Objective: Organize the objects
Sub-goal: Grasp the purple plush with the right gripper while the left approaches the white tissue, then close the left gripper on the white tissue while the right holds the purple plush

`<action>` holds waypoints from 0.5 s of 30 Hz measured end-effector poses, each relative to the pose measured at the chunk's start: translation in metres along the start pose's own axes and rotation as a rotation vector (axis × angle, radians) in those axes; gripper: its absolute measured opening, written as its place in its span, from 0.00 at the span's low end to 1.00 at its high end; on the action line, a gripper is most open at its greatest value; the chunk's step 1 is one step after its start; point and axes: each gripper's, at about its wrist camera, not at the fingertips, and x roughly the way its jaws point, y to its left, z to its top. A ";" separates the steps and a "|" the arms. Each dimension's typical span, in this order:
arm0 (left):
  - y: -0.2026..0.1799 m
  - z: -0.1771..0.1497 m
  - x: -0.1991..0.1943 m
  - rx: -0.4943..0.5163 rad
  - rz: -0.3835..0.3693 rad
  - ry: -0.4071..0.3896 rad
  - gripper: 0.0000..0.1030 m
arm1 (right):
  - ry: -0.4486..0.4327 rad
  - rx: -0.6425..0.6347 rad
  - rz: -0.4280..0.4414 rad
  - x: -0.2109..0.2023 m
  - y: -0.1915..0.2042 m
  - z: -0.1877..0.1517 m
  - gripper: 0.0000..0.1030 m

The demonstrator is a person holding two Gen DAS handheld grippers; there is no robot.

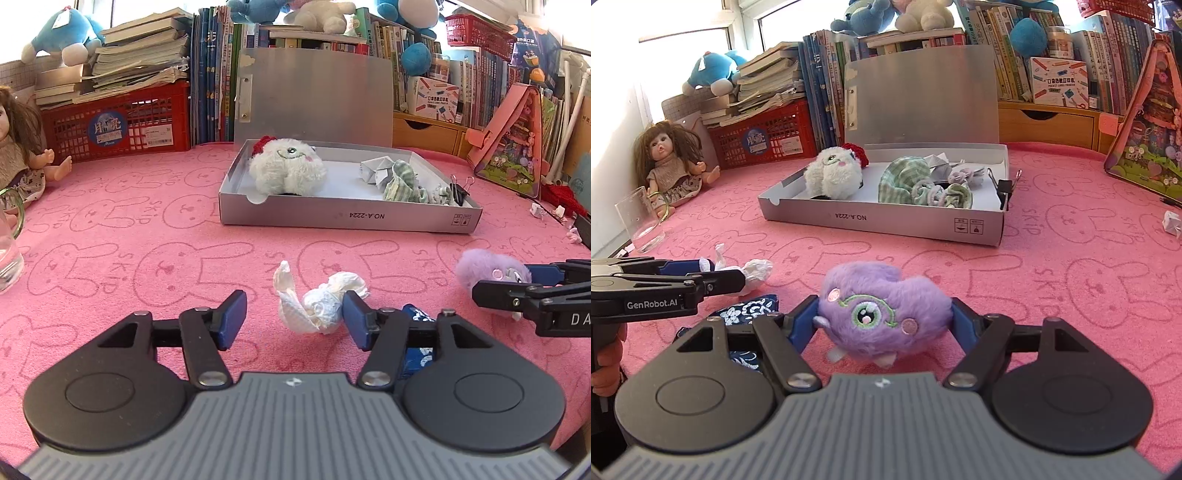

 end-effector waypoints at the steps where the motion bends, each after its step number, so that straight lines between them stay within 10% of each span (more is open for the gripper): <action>1: -0.001 -0.001 -0.001 0.010 0.007 -0.004 0.65 | -0.001 0.004 -0.012 0.001 -0.002 0.000 0.74; 15: -0.013 -0.008 -0.007 -0.069 -0.046 0.015 0.63 | -0.002 0.006 -0.041 0.006 -0.003 -0.007 0.76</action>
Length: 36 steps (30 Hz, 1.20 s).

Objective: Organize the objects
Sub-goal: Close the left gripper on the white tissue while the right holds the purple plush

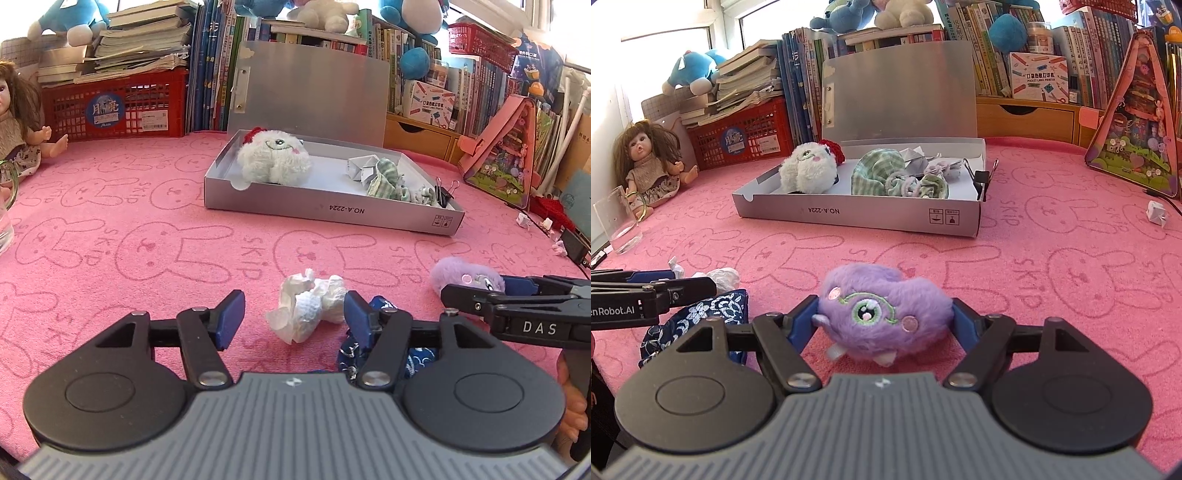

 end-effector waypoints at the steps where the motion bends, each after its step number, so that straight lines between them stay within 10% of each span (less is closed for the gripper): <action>1: -0.004 -0.001 0.001 0.014 0.008 -0.002 0.63 | 0.000 0.000 0.000 0.000 0.000 0.000 0.76; 5: -0.002 -0.001 0.002 0.019 0.018 0.010 0.30 | 0.001 -0.007 -0.002 0.001 0.001 0.000 0.76; 8: 0.005 0.003 0.001 0.012 -0.014 0.018 0.25 | -0.001 -0.014 -0.003 0.000 0.002 0.000 0.76; 12: 0.009 0.012 0.002 0.054 -0.024 -0.002 0.26 | -0.001 -0.014 -0.002 0.001 0.002 0.000 0.76; 17: 0.010 0.013 0.003 0.094 0.046 -0.022 0.68 | -0.002 -0.015 -0.002 0.001 0.002 -0.001 0.76; 36: 0.035 0.000 -0.023 0.037 0.260 -0.071 0.63 | -0.001 -0.014 -0.002 0.000 0.002 0.000 0.77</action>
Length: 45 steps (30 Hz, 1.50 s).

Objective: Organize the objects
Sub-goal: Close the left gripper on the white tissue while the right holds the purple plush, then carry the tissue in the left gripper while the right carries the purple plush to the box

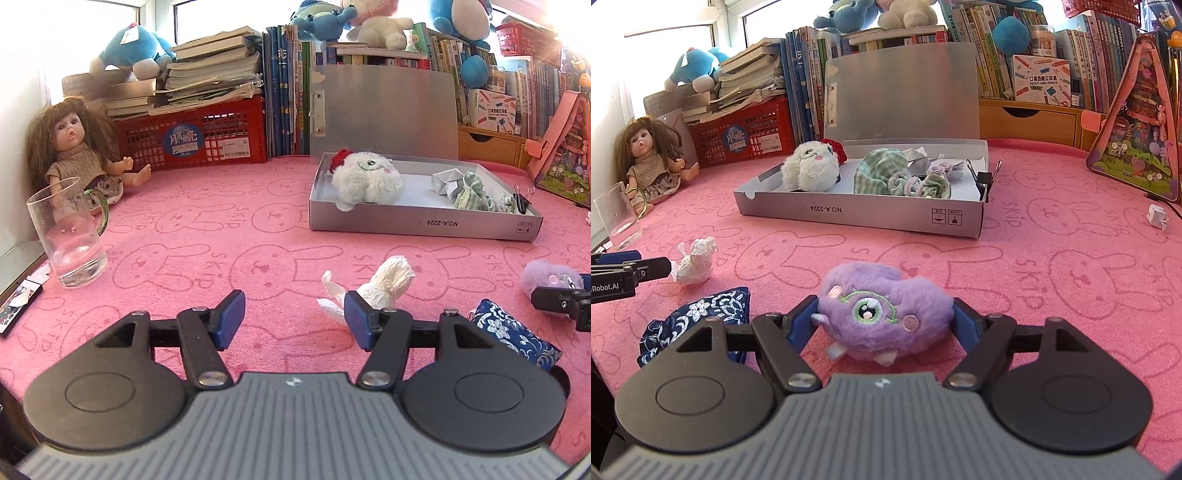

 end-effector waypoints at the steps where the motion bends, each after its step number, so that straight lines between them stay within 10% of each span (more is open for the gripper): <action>1: -0.001 0.001 -0.002 -0.014 -0.005 -0.001 0.63 | 0.000 0.000 0.000 0.000 0.000 0.000 0.77; 19: -0.039 0.016 0.038 -0.148 -0.081 0.071 0.64 | -0.008 -0.007 -0.002 -0.001 0.001 -0.001 0.77; 25: -0.035 0.019 0.050 -0.156 -0.063 0.079 0.43 | -0.014 -0.011 0.002 -0.002 0.002 -0.001 0.77; 32: -0.035 0.019 0.038 -0.050 -0.121 0.014 0.42 | -0.020 -0.022 0.006 -0.002 0.003 -0.002 0.76; 35: -0.035 0.019 0.034 -0.020 -0.125 -0.007 0.45 | -0.020 -0.022 0.006 -0.002 0.003 -0.002 0.76; 37: -0.034 0.019 0.035 -0.038 -0.089 -0.008 0.68 | -0.020 -0.022 0.006 -0.002 0.003 -0.002 0.76; 45: -0.039 0.015 0.045 -0.076 -0.050 0.049 0.70 | -0.021 -0.022 0.006 -0.002 0.003 -0.002 0.76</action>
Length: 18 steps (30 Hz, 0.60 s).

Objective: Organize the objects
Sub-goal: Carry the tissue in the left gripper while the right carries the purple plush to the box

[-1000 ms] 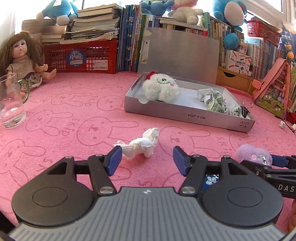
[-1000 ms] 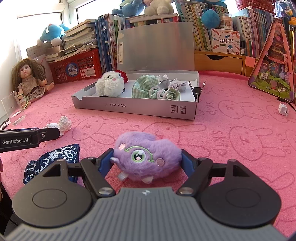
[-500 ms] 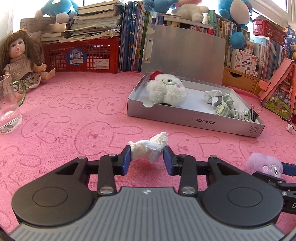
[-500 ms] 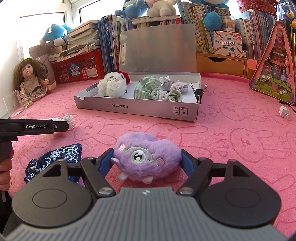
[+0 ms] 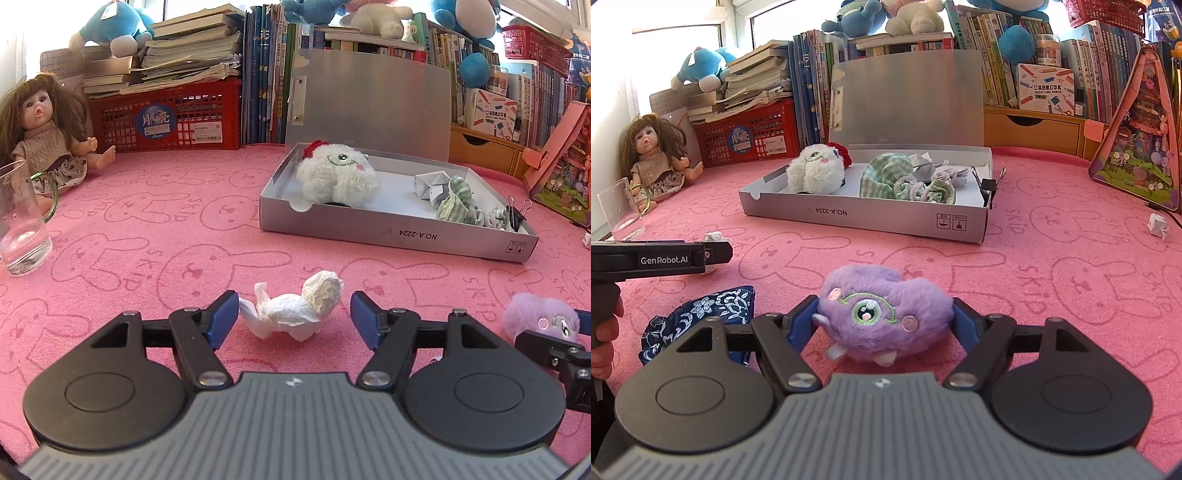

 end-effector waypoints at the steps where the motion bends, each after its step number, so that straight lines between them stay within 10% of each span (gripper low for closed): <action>1: 0.000 -0.002 0.000 -0.005 -0.001 0.004 0.70 | 0.000 0.000 0.000 0.000 0.000 0.000 0.76; 18: -0.002 0.002 0.006 -0.022 -0.027 -0.010 0.45 | -0.019 -0.008 0.000 -0.003 0.000 0.000 0.72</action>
